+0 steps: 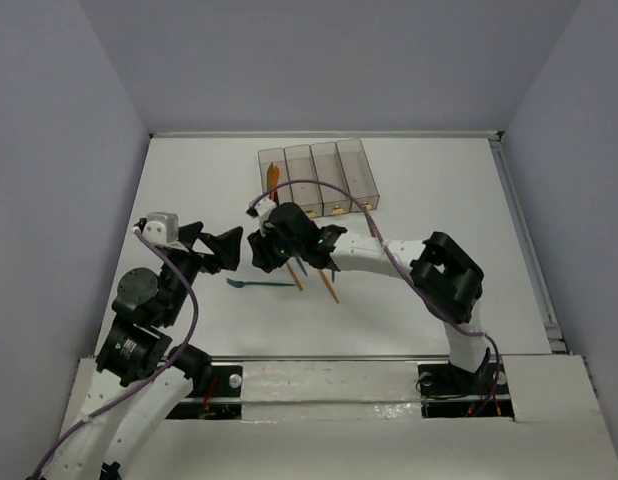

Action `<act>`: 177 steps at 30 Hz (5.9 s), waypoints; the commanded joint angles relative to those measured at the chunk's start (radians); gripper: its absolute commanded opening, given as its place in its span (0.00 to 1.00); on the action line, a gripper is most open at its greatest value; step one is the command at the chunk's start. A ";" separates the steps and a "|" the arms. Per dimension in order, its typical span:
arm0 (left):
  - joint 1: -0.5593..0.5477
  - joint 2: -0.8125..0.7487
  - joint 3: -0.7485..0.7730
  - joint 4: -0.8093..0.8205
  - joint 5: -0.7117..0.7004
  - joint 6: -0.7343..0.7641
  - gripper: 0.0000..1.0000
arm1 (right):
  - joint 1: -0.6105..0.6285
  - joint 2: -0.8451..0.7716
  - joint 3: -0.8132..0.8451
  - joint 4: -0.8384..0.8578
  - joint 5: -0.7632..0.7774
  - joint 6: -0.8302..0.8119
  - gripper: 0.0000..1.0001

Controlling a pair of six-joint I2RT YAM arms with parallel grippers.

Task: Sort the eating utensils into containers

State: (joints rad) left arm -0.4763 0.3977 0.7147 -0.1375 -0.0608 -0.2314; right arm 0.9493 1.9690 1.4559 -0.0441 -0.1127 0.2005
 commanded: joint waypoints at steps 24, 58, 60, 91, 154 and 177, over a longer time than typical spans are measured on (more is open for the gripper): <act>0.039 -0.040 0.049 -0.073 -0.482 -0.181 0.99 | 0.146 0.234 0.142 -0.220 0.097 -0.214 0.36; -0.010 -0.042 0.031 -0.022 -0.323 -0.109 0.99 | -0.310 0.208 0.458 0.093 0.292 0.051 0.00; -0.010 -0.040 0.031 -0.022 -0.323 -0.108 0.99 | -0.320 0.244 0.478 0.078 0.289 0.063 0.00; -0.010 -0.036 0.028 -0.017 -0.303 -0.103 0.99 | -0.095 -0.042 -0.060 0.125 0.288 0.125 0.35; 0.008 -0.045 0.025 -0.010 -0.269 -0.097 0.99 | -0.290 0.210 0.427 -0.028 0.295 0.077 0.00; 0.008 -0.046 0.023 -0.010 -0.266 -0.095 0.99 | -0.311 0.087 0.310 -0.002 0.283 0.114 0.45</act>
State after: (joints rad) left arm -0.4736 0.3599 0.7208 -0.1993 -0.3389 -0.3412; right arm 0.6411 2.2185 1.8454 -0.1200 0.1982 0.3099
